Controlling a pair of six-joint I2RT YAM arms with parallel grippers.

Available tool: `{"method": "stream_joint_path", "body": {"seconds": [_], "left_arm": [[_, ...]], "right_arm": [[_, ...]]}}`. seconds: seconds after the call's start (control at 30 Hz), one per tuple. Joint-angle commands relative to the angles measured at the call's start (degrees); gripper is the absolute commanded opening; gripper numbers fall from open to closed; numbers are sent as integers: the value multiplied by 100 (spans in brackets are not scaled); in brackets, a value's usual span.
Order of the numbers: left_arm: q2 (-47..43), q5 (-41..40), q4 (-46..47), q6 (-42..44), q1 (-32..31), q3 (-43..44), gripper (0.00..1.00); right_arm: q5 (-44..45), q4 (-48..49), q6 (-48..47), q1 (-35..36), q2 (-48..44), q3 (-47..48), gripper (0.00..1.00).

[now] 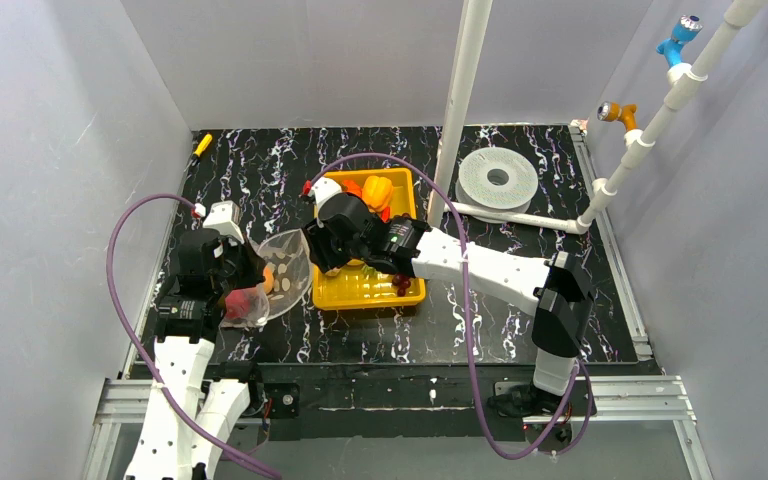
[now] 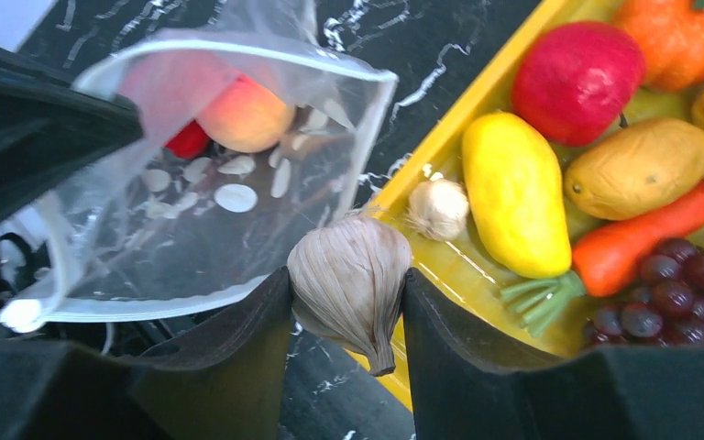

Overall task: Place the food in the zip-top bag and seal the zipper
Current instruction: Pick up the fake vegetable from the bin, then place the fake vegetable in the zipper food storage bag.

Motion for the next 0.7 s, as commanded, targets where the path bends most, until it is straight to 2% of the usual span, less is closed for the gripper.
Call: {"method": "stream_joint_path", "body": {"seconds": [0.0,0.17,0.37,0.5,0.67], "left_arm": [[-67,32,-202,-202,-16,171,0],[-194,373,-299,-783,-13,619,0],[240,319,-862,-1094,-18,1263,0],[53,350,-848,-1194,-12,1102,0],[-237,366,-881,-1143,-13,1032,0]], "right_arm": [[-400,1,128,69,-64,490,1],[-614,-74,208,81,-164,720,1],[-754,72,245,199,-182,784,1],[-684,144,219,309,-248,764,1],[-773,114,245,411,-165,872,9]]}}
